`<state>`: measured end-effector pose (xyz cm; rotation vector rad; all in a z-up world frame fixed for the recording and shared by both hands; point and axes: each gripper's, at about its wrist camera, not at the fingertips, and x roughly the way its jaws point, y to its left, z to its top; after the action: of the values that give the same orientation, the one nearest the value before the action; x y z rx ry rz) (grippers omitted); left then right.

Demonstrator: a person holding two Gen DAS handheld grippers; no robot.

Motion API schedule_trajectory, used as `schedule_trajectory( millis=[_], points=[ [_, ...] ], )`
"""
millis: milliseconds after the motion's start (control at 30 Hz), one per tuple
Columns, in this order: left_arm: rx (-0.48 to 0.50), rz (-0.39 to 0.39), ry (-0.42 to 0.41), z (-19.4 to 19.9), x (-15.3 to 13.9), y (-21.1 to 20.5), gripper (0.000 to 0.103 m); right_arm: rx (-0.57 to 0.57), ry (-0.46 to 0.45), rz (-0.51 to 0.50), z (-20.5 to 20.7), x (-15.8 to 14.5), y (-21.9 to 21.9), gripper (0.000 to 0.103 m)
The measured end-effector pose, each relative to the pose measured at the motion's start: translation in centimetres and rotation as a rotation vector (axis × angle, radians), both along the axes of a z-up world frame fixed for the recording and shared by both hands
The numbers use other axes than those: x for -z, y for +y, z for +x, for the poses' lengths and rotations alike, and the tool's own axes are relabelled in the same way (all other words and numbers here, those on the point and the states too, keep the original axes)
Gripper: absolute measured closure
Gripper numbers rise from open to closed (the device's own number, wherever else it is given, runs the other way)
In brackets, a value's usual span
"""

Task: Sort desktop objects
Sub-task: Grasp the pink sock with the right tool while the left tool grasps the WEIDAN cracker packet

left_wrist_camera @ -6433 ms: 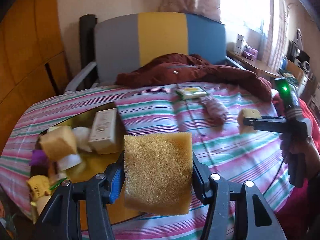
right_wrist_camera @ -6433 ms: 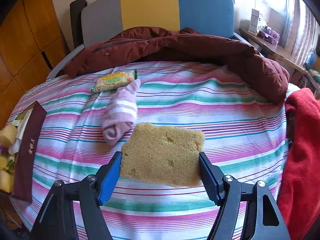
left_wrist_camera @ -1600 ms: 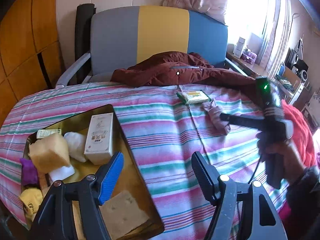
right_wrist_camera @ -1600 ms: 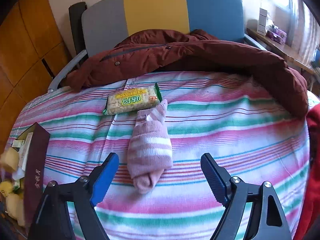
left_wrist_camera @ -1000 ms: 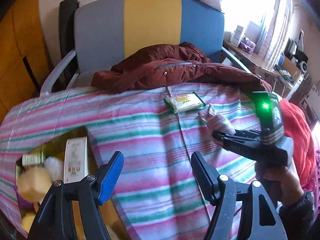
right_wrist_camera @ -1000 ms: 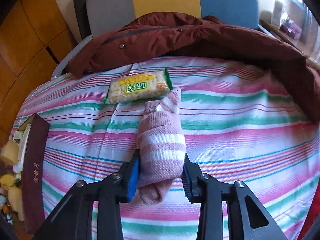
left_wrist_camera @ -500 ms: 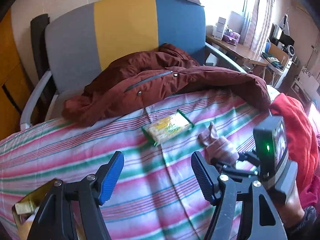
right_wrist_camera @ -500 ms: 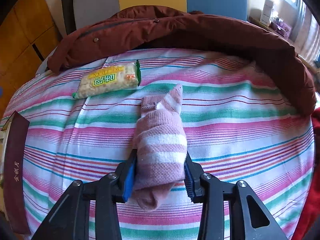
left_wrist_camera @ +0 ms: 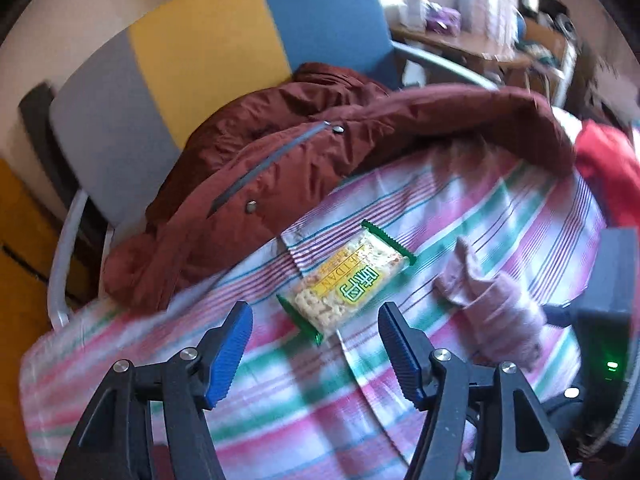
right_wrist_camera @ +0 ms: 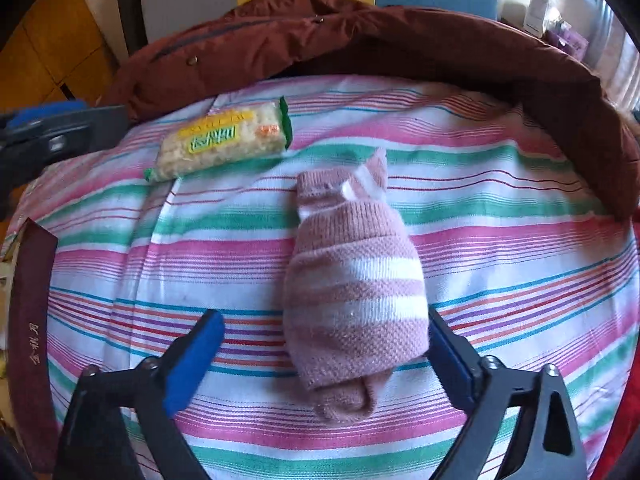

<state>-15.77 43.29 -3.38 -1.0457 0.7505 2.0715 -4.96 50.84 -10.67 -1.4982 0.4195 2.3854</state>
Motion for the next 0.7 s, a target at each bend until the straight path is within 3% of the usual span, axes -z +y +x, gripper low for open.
schedule_trajectory(
  millis=[200,300,567,700],
  points=[
    [0.115,-0.054,-0.017,-1.2,2.1,2.0,0.037,0.011,-0.034,-0.029,0.0,0.1,0.1,0.0],
    [0.175,-0.084,-0.002,-1.5,3.0,2.7,0.037,0.04,-0.01,-0.063,0.9,-0.1,0.7,0.001],
    [0.294,-0.125,-0.025,-2.0,4.8,4.4,0.037,0.098,0.062,-0.087,2.0,-0.6,1.9,0.011],
    [0.305,-0.133,-0.044,-2.4,5.8,4.9,0.037,0.1,0.078,-0.063,2.2,-0.7,1.8,0.018]
  ],
)
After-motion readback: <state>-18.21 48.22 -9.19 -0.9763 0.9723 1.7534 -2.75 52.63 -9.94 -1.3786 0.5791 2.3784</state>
